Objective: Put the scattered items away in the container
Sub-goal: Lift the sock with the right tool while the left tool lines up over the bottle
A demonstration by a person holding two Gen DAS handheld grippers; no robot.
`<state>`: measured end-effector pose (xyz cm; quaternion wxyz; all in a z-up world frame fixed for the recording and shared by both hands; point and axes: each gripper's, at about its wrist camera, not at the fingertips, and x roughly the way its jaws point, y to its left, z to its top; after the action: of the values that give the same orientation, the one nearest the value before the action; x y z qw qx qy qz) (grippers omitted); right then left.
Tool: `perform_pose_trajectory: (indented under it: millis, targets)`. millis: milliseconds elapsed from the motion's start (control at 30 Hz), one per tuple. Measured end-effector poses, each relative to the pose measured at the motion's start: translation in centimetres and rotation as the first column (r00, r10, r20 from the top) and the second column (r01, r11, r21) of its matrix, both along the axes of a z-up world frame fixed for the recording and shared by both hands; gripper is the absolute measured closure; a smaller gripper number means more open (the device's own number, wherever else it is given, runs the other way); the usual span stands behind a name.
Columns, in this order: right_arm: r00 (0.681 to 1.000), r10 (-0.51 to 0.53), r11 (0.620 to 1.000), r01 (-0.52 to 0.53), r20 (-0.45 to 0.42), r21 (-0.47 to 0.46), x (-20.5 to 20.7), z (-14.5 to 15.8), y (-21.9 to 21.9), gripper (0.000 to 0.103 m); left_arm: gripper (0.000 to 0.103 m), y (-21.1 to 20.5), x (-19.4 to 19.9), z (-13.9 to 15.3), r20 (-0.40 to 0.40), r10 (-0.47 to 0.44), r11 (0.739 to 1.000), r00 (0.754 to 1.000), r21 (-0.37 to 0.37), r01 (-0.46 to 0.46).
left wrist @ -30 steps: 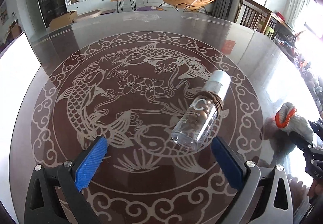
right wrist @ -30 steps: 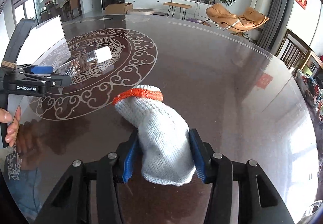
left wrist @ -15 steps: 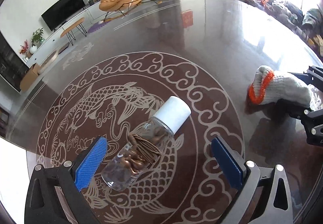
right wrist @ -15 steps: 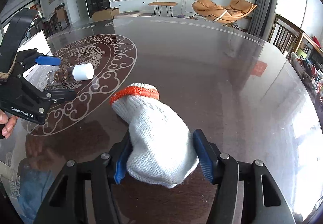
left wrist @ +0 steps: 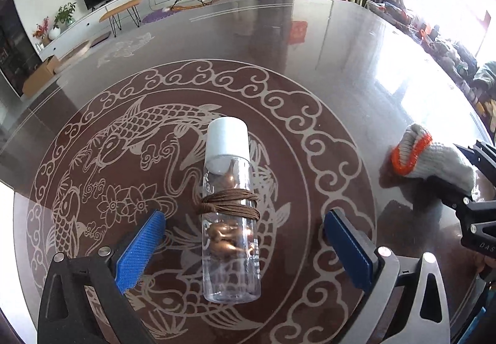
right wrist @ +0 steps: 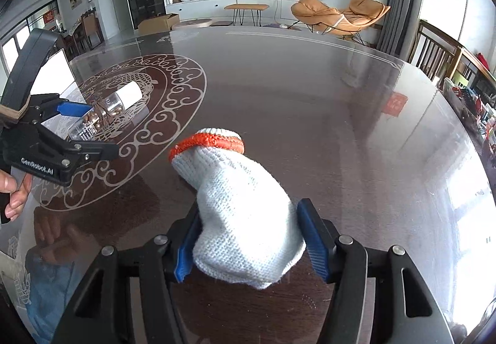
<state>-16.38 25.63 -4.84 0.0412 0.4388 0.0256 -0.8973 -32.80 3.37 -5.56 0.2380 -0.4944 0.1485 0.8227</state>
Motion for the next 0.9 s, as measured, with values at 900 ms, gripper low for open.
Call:
perform_pose_trajectory:
  millis: [900]
  targets:
    - [1.0, -0.001, 1.0, 0.001, 0.002, 0.001, -0.1, -0.1, 0.0, 0.042, 0.0, 0.3, -0.9, -1.2, -0.063, 0.067, 0.996, 0.996, 0.055, -0.063]
